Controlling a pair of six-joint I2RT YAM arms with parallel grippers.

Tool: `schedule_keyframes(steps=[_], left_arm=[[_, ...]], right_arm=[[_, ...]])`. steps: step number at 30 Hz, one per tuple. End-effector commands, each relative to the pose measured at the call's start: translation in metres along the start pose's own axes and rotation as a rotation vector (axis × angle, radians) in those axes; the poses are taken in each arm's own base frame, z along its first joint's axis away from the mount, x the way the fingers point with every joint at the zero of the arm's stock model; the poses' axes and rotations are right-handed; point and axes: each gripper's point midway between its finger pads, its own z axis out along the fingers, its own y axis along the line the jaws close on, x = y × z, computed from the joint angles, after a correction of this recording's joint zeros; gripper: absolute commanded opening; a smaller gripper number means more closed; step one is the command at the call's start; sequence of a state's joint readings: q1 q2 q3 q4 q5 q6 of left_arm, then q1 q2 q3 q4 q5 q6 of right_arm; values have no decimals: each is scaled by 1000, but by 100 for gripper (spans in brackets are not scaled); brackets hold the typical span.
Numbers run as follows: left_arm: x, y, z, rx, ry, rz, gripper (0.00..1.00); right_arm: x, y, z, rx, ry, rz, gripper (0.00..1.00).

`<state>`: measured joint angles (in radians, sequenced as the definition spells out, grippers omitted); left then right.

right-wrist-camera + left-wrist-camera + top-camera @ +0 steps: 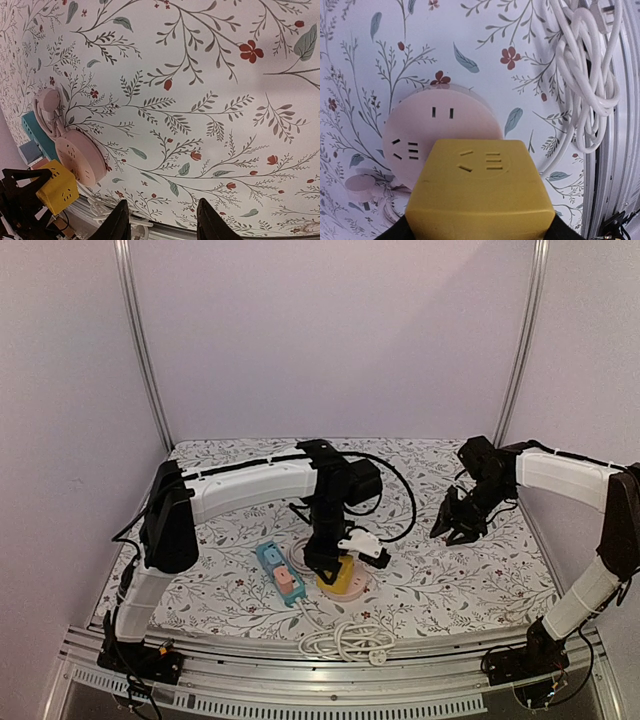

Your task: Insert the plug

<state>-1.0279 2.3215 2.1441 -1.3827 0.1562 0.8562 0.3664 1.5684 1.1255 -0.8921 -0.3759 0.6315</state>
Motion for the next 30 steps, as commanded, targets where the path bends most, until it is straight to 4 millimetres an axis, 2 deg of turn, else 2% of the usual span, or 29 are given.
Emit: schedule_keyframes(steps=[1, 9, 14, 19, 24, 30], left_arm=[[36, -25, 18, 162, 148, -28, 0], [34, -13, 2, 99, 110, -43, 0], [29, -4, -18, 31, 78, -36, 0], [28, -7, -33, 11, 94, -20, 0], [17, -11, -54, -21, 22, 14, 0], [27, -21, -40, 55, 71, 32, 0]], right_arm=[[6, -4, 4, 28, 22, 43, 44], [8, -11, 7, 59, 27, 18, 44], [11, -13, 11, 59, 38, 12, 43], [16, -12, 14, 56, 47, 8, 43], [19, -14, 17, 57, 56, 11, 43], [19, -13, 18, 55, 58, 11, 43]])
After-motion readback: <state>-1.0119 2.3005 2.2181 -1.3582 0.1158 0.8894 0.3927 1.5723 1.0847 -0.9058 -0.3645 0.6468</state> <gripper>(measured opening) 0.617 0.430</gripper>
